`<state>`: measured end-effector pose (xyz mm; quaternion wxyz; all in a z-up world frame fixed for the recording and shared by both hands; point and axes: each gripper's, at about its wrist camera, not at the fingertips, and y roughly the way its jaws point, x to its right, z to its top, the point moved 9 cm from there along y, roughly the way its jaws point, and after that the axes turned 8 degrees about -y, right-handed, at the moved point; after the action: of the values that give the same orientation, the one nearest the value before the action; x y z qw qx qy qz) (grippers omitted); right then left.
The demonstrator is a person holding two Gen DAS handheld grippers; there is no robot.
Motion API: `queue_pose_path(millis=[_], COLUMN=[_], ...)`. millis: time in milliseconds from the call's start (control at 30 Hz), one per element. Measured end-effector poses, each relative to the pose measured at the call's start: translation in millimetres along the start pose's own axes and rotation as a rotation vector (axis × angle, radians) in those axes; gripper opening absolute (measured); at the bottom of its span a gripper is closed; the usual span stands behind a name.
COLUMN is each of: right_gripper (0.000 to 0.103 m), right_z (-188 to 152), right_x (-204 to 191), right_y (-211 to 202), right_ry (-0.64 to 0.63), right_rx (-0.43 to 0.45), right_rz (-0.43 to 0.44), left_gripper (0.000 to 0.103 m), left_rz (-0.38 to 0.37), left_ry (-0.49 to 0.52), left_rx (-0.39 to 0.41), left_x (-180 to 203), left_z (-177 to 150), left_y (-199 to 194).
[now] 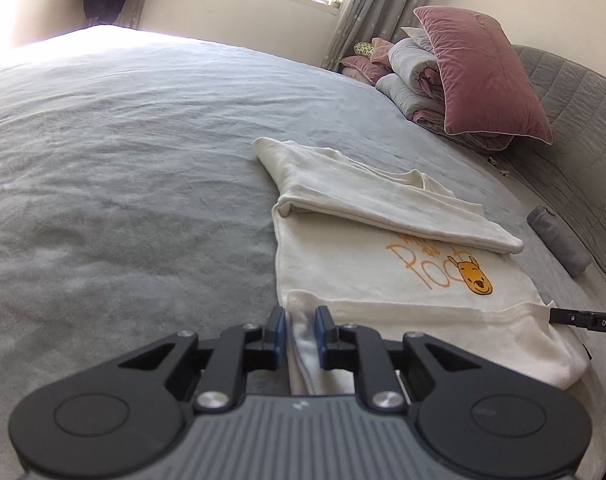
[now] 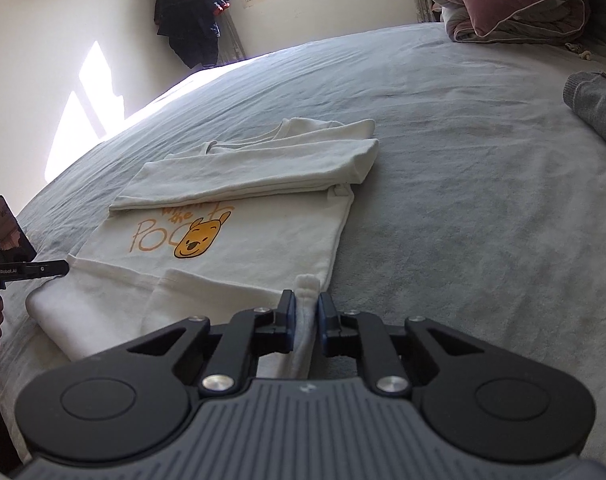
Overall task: Fold clothes
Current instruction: 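Lift the hem with both grippers and fold it up over the shirt body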
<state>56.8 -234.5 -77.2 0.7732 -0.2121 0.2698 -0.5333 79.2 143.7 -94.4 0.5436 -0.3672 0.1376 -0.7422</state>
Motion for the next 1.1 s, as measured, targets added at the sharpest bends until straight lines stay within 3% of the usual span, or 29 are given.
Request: queue_pose_path(millis=[200,633,1100], right_gripper=[0.015,0.014,0.014], right_z=[1,15,58], right_x=[-6,-7,5], right_y=[0,-18,-4], right_ry=[-0.053,-0.071,-0.053], right_rx=[0.009,0.103,0.127], right_rz=[-0.022,-0.037,-0.112], left_gripper=[0.007,0.006,0.006], left_rz=[0.029,-0.002,0.082], left_ry=[0.080,0.033,-0.039], left_rx=[0.034,0.112,0.159], left_x=[10,14,18], left_z=[1,15,53], left_y=[-5,-21,3])
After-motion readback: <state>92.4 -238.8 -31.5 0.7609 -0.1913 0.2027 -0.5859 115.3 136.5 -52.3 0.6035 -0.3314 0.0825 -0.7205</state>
